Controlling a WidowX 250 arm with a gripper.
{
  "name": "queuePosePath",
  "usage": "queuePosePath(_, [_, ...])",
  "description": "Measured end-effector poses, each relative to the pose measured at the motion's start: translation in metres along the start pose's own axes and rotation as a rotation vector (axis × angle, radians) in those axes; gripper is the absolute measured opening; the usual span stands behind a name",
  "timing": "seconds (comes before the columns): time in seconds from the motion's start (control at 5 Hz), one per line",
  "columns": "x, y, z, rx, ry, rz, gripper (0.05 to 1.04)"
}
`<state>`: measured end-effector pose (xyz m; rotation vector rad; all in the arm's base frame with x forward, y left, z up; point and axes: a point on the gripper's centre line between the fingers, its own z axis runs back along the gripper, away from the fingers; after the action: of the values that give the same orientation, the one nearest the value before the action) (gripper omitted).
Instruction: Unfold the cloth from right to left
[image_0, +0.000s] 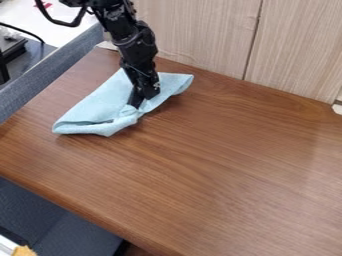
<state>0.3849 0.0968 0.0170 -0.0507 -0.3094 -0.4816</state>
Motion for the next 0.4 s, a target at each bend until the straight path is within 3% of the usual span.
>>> queuePosePath(0.2, [-0.0013, -0.0003, -0.0001, 0.001, 0.010, -0.002, 0.372])
queuePosePath(0.4, [-0.0014, -0.0005, 0.0007, 0.001, 0.011, -0.001, 0.169])
